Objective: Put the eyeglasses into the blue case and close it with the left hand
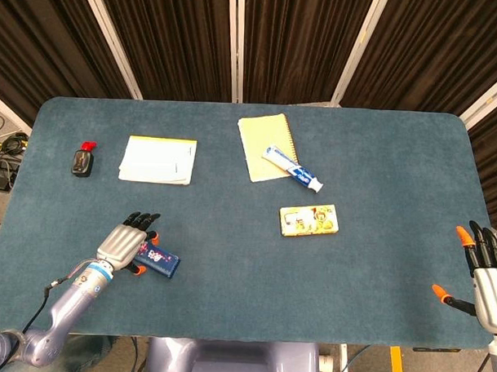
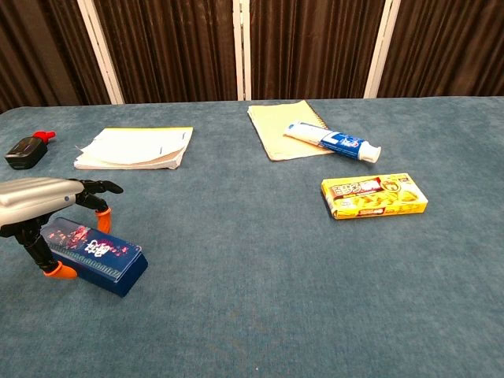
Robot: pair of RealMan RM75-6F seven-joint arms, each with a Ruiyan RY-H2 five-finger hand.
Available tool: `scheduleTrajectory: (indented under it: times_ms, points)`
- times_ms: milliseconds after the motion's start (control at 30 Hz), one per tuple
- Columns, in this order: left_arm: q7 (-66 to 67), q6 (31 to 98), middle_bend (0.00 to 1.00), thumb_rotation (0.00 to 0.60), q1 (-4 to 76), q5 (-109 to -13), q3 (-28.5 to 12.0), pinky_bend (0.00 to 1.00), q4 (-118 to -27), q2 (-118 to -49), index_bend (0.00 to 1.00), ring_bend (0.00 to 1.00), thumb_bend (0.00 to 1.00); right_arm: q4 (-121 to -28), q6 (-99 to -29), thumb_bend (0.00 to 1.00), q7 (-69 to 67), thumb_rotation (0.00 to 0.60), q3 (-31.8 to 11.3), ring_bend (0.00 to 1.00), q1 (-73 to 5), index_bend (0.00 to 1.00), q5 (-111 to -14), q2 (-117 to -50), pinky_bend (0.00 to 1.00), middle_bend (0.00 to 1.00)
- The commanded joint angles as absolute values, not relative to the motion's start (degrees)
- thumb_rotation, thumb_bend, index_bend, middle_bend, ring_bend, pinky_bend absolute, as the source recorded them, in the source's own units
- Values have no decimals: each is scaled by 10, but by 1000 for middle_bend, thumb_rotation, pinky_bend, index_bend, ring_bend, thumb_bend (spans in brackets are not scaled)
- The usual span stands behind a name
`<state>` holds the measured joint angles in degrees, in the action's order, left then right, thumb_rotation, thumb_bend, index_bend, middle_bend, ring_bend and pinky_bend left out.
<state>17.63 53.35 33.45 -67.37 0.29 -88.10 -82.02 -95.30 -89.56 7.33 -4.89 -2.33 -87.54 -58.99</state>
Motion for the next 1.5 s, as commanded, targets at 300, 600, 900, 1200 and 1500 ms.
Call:
scheduleTrajectory:
  times_ms: [300, 600, 900, 1200, 1500]
  points:
    - [182, 531, 0, 600, 332, -672, 5, 0, -878, -826, 509, 0, 152, -953, -897, 0, 72, 600, -49, 0, -23, 0, -875, -590, 0, 0]
    - [191, 532, 0, 600, 330, -668, 5, 0, -886, -819, 218, 0, 66, -953, -898, 0, 70, 600, -49, 0, -22, 0, -876, -589, 0, 0]
    - [178, 574, 0, 600, 315, -684, -6, 0, -938, -769, 0, 0, 40, -956, -900, 0, 66, 600, -48, 0, -21, 0, -880, -586, 0, 0]
    - [197, 816, 0, 600, 199, -779, 0, 0, -1040, -648, 0, 0, 43, -960, -910, 0, 46, 600, -46, 0, -17, 0, -890, -578, 0, 0]
    - [134, 884, 0, 600, 130, -814, 17, 0, -1049, -613, 0, 0, 44, -961, -917, 0, 40, 600, -43, 0, -13, 0, -900, -575, 0, 0]
